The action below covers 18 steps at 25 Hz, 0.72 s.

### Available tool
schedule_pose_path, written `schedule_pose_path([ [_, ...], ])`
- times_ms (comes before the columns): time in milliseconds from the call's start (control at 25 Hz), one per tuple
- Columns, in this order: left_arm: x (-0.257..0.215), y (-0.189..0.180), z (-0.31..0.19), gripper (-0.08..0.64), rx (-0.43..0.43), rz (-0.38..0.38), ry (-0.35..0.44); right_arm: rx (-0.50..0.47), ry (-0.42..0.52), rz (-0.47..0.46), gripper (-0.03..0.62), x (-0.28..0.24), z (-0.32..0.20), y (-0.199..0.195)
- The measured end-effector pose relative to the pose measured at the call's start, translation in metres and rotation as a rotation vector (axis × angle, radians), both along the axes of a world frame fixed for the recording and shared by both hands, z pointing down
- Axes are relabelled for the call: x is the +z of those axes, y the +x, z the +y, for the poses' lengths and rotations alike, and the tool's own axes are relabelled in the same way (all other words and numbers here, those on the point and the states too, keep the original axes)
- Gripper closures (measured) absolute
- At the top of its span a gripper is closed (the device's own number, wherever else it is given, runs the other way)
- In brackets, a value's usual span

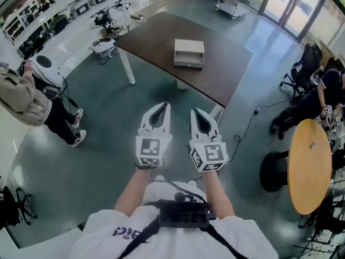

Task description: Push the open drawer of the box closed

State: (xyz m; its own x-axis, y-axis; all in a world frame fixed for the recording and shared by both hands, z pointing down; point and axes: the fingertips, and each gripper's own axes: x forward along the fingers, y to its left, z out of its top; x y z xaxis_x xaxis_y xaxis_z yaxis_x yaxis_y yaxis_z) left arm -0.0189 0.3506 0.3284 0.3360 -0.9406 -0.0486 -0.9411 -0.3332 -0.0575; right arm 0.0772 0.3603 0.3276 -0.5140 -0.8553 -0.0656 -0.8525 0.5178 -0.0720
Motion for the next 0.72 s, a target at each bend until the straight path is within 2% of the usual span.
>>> schedule_pose_path([
  [200,0.013,-0.025,-0.002,0.551,0.017,-0.086,0.003,0.03,-0.011,0.011,0.588,0.009,-0.002,-0.029],
  [280,0.015,-0.038,-0.002,0.551,0.023,-0.098,-0.007,0.059,-0.032,0.018,0.588,0.013,-0.002,-0.037],
  [400,0.02,-0.055,0.002,0.551,0.038,-0.089,-0.024,0.103,-0.081,0.01,0.588,0.023,0.0,-0.047],
  [520,0.025,-0.065,0.007,0.551,0.037,-0.05,-0.04,0.105,-0.119,0.017,0.588,0.033,0.004,-0.056],
  [720,0.038,-0.056,0.001,0.551,0.062,-0.003,-0.079,0.101,-0.125,0.047,0.588,0.036,-0.003,-0.053],
])
